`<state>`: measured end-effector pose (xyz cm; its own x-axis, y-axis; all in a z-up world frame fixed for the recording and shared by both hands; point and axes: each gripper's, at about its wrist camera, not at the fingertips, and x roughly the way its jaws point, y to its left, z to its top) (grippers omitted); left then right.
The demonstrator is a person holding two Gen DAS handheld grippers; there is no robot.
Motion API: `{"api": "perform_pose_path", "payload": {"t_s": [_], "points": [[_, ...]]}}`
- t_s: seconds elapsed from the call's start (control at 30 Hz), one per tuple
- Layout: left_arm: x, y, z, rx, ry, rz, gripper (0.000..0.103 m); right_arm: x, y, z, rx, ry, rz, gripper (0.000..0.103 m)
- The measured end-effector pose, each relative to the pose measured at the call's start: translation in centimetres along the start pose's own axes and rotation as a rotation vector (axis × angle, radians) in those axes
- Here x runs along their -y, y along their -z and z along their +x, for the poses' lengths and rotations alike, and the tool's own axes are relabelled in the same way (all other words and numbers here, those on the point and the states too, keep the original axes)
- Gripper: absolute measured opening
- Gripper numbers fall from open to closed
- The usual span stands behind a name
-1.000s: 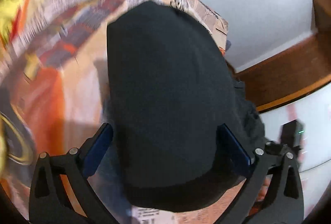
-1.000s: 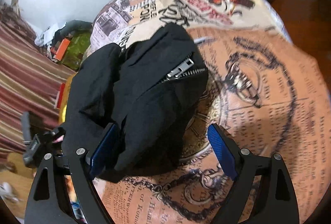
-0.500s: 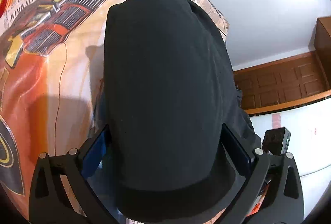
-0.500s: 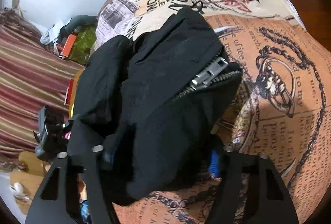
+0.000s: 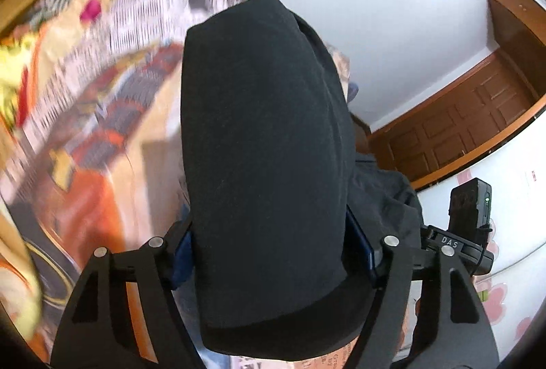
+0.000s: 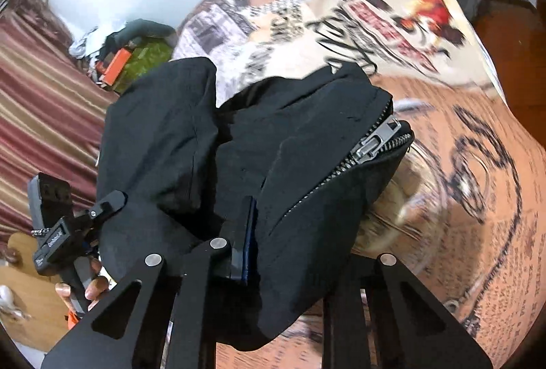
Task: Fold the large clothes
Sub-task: 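Lift the jacket bundle and carry it across the bed with both grippers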
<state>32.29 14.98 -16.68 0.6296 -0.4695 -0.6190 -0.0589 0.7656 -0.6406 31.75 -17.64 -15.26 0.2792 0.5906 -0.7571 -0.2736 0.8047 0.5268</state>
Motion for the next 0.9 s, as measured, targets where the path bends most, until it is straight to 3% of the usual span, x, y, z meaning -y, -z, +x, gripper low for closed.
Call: {"api": "perform_pose_path", "payload": {"t_s": [0.23,0.5,0.73,0.9], "points": [[-1.3,-4.4,-5.1,0.126,-0.012,0.055,0.072,-5.6,-3.3,2.0,0.05,-0.044,-0.081,0.016],[-8.0,-9.3,-8.0,0.166,-0.031,0.029,0.072,-11.4,-5.7,8.3,0.032,-0.068,-0.149,0.016],[-16.9,-9.9,-6.9,0.115,-0.102,-0.062,0.072,-13.2,-5.6,17.5,-0.105,-0.054,-0.161,0.015],[-23.6,-8.0,-2.8,-0.01,-0.22,-0.137,0.072,-12.4,-3.7,24.4,-0.238,0.004,-0.145,0.015]]}}
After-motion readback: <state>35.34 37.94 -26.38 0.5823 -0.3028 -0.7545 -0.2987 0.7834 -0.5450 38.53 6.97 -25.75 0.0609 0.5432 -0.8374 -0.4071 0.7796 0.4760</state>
